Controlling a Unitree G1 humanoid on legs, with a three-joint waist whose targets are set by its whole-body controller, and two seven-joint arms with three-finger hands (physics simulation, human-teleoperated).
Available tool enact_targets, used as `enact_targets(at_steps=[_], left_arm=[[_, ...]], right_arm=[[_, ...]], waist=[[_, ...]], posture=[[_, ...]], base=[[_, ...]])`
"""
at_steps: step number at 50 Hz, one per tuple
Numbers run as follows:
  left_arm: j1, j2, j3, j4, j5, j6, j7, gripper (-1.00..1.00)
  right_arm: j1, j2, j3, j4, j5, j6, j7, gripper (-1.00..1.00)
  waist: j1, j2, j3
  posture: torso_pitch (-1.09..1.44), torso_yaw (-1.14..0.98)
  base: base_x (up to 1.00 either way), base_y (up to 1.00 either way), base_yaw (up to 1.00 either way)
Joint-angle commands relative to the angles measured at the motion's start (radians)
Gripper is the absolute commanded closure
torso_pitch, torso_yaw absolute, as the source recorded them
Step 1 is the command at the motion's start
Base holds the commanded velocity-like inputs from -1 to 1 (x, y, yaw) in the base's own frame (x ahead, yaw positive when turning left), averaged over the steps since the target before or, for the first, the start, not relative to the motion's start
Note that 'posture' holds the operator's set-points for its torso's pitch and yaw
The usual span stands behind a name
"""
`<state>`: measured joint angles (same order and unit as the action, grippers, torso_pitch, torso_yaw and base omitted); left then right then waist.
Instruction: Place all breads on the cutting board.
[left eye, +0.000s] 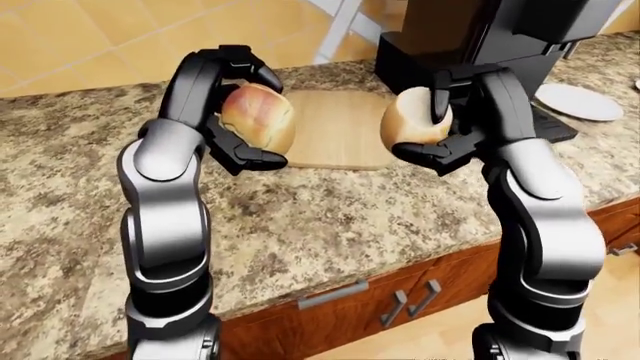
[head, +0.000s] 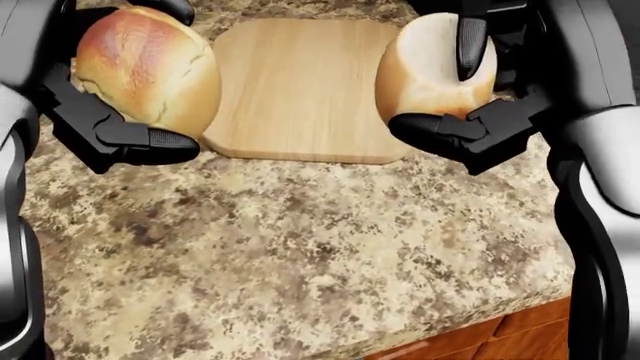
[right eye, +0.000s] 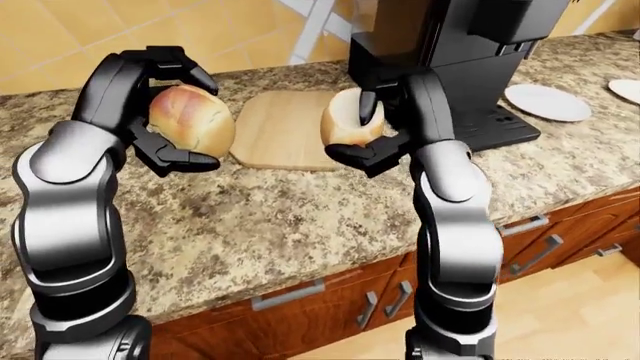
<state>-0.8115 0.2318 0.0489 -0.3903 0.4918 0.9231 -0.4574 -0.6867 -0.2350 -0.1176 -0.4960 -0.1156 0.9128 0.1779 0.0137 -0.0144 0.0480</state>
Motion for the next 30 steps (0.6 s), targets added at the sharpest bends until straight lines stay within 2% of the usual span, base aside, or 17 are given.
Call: enact_targets(at_steps=[1,8,11,15,24,30], left_arm=[[-0.038,0.006,0.01,-0.029,0.007,-0.024,0.004,1.0],[-0.042,0.011,0.012,-0.045,0.011,-0.01,-0.008,1.0],[-0.047,0.016,0.017,-0.045,0.009,-0.008,-0.012,1.0],[-0.051,0.019,0.019,-0.044,0.005,-0.008,-0.014,1.0],[-0.05,0.026,0.02,-0.049,0.001,-0.004,-0.014,1.0],[-0.046,0.027,0.02,-0.061,0.005,0.005,-0.019,1.0]], right_arm=[[-0.049,-0.005,0.003,-0.007,-0.006,-0.028,-0.013,1.0],[-0.196,0.025,0.034,0.2,-0.034,-0.08,-0.067,1.0],[-0.291,0.037,0.059,0.379,-0.067,-0.124,-0.109,1.0],[-0.379,0.057,0.064,0.593,-0.091,-0.227,-0.149,1.0],[-0.513,0.073,0.065,0.923,-0.119,-0.396,-0.253,1.0],[-0.557,0.098,0.073,1.078,-0.134,-0.473,-0.323,1.0]], waist=[[-0.001,0.0,-0.025],[-0.005,0.008,-0.028],[-0.005,0.01,-0.028],[-0.008,0.013,-0.029],[-0.005,0.017,-0.03],[-0.005,0.019,-0.03]], posture=[[0.0,0.0],[0.0,0.0],[0.0,0.0],[0.0,0.0],[0.0,0.0],[0.0,0.0]], base=[[0.0,0.0,0.0],[0.0,0.0,0.0],[0.0,0.0,0.0],[0.0,0.0,0.0],[0.0,0.0,0.0],[0.0,0.0,0.0]])
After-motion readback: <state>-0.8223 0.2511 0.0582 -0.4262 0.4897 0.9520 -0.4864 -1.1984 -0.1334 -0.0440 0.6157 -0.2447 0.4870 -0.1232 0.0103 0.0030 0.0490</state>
